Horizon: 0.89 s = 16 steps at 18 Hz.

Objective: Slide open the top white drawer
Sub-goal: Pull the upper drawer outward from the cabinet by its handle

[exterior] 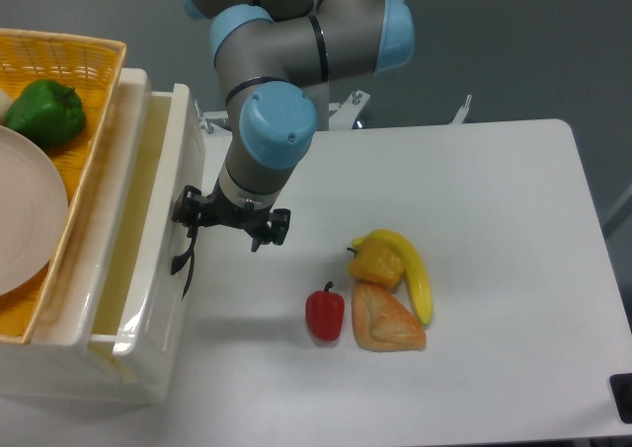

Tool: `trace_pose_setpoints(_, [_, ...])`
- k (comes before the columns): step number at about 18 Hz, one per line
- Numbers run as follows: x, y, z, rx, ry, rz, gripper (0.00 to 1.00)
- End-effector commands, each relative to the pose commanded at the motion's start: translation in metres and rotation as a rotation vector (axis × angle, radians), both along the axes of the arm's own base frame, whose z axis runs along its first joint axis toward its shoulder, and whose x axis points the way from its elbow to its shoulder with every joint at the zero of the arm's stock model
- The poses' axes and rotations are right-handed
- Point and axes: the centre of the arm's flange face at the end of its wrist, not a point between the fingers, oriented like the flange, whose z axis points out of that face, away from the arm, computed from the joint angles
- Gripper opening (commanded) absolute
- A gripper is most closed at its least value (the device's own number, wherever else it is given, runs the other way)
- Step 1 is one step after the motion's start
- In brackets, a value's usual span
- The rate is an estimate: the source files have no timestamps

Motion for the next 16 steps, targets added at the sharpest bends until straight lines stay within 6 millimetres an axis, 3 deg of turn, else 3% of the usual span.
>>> trace_pose_setpoints(9, [-0.006, -0.004, -0.004, -0.032, 0.034, -0.019, 1.00])
trace_pose_setpoints(16, [-0.025, -0.015, -0.001, -0.032, 0.041, 0.015, 1.00])
